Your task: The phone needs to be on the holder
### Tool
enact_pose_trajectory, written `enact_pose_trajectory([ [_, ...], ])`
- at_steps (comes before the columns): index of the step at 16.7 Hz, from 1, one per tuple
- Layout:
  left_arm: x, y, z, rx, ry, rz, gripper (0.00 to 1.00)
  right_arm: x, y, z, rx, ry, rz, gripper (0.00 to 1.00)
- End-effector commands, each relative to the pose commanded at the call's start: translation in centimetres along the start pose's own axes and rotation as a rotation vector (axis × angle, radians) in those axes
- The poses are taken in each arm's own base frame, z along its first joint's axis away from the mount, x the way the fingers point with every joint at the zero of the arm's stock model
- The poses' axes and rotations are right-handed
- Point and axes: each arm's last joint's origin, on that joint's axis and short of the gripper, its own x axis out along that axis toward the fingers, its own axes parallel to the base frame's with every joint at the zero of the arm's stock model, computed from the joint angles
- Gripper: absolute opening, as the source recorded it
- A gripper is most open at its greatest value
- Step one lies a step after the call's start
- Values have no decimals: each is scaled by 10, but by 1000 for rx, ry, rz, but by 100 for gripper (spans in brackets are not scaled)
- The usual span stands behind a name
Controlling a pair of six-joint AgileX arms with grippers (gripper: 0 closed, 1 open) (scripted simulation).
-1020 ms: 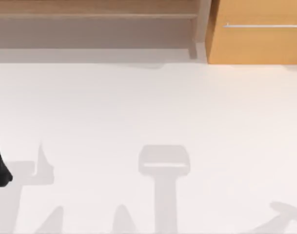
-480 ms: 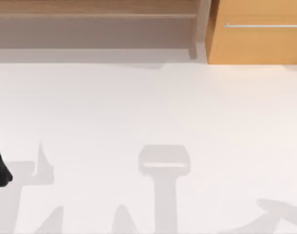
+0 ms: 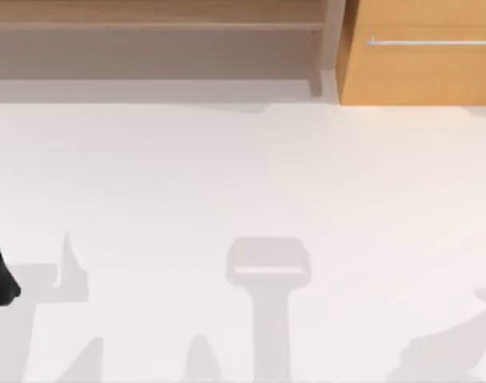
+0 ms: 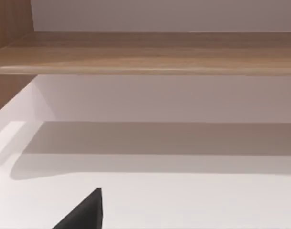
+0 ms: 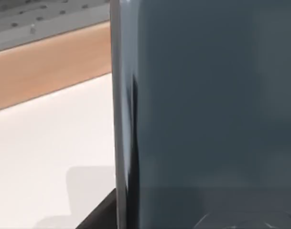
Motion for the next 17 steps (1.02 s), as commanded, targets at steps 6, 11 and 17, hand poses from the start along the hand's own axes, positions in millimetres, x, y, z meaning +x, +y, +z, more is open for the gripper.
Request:
enact_pose_trajectory([
  [6,0,0,0,0,0,0,100,4,-1,-1,13,-4,7,0],
  [11,0,0,0,0,0,0,100,4,-1,-1,13,-4,7,38],
  [17,0,0,0,0,0,0,100,4,-1,-1,13,-4,7,83],
])
